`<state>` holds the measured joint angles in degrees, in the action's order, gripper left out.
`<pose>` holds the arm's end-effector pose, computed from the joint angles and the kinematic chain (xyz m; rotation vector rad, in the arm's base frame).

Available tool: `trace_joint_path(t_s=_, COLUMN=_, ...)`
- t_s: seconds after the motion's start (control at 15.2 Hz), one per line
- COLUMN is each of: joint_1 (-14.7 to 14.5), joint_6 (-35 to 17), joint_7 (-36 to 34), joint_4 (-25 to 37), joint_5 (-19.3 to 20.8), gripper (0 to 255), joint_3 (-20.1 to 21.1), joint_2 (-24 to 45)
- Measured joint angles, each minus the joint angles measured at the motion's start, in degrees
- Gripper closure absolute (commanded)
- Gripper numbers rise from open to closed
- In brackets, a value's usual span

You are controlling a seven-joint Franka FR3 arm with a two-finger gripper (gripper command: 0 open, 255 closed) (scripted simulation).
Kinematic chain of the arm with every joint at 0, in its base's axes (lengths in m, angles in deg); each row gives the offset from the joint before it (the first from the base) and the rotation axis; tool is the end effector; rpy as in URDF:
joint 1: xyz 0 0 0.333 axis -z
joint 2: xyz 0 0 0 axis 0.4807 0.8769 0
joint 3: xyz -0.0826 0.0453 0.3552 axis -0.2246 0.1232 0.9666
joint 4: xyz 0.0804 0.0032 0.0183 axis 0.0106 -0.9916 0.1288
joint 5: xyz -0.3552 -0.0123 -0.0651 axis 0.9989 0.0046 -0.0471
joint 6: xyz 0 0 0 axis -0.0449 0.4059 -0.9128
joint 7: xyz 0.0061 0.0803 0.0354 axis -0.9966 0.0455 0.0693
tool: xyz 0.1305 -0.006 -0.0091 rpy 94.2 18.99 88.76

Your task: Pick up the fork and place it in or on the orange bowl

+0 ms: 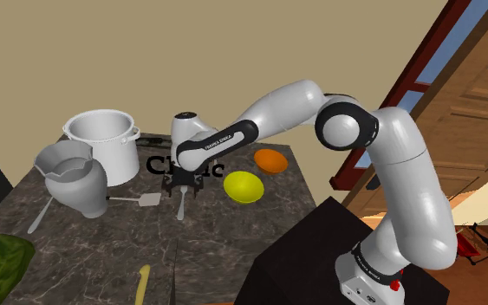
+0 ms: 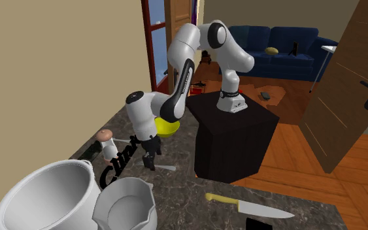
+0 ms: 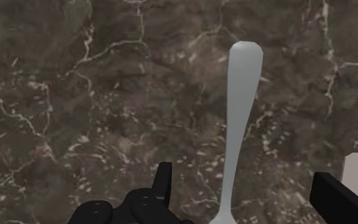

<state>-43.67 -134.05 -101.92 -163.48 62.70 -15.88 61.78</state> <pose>0.6325 0.3156 0.2022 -2.9713 0.8274 0.2131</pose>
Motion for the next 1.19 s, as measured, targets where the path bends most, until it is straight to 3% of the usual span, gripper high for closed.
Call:
trace_joint_path(t_s=0.73, joint_1=-0.5, joint_6=-2.1, joint_7=-0.2, joint_4=0.4, joint_5=0.4, gripper=0, joint_3=-0.4, joint_2=2.4)
trace_joint_path(t_s=0.79, joint_1=-0.5, joint_6=-2.1, joint_7=-0.2, joint_4=0.4, joint_5=0.4, gripper=255, joint_3=-0.4, joint_2=2.4)
trace_joint_path(t_s=1.19, joint_1=-0.5, joint_6=-2.1, joint_7=-0.2, joint_4=0.4, joint_5=0.4, gripper=255, joint_3=-0.4, joint_2=2.4)
